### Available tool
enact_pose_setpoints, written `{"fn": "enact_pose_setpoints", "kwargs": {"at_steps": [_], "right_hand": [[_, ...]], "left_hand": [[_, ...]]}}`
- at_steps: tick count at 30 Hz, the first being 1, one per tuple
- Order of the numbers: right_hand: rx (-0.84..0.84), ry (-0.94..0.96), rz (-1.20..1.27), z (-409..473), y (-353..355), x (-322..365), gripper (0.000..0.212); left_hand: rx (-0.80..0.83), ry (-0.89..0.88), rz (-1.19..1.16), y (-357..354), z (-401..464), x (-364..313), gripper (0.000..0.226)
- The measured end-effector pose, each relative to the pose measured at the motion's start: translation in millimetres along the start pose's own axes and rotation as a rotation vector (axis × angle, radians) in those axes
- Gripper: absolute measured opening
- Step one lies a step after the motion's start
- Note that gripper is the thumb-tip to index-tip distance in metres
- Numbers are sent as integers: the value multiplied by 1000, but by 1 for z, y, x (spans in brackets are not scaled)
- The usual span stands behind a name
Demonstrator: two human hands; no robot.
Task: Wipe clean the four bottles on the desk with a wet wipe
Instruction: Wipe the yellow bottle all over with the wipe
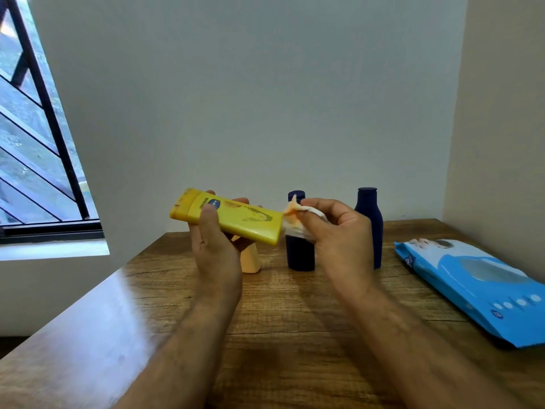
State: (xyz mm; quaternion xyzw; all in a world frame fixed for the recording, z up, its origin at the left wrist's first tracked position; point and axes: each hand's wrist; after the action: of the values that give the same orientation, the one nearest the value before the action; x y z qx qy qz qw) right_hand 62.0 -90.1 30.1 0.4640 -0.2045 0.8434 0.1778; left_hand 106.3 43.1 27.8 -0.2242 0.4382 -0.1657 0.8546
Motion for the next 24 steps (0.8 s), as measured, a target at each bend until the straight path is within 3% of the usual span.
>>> {"fn": "enact_pose_setpoints", "kwargs": {"at_steps": [3, 8, 17, 24], "right_hand": [[116, -37, -15, -3, -6, -3, 18], [259, -125, 40, -2, -6, -2, 18], [150, -239, 229, 4, -5, -9, 20], [266, -362, 287, 4, -2, -6, 23]], "left_hand": [[69, -68, 97, -2, -7, 1, 28], [21, -82, 43, -1, -4, -4, 25], [177, -66, 37, -1, -13, 1, 32], [68, -78, -18, 1, -10, 0, 34]]}}
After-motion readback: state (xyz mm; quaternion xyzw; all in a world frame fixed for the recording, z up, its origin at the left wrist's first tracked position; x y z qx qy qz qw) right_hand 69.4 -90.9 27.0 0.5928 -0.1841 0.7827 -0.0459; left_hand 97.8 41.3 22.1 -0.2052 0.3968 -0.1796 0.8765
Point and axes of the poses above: each hand's wrist, its own z-axis towards the middle knuckle, its own y-axis out of the back of the hand, x = y × z, and after that the axes turned 2 degrees about -y, right-handed
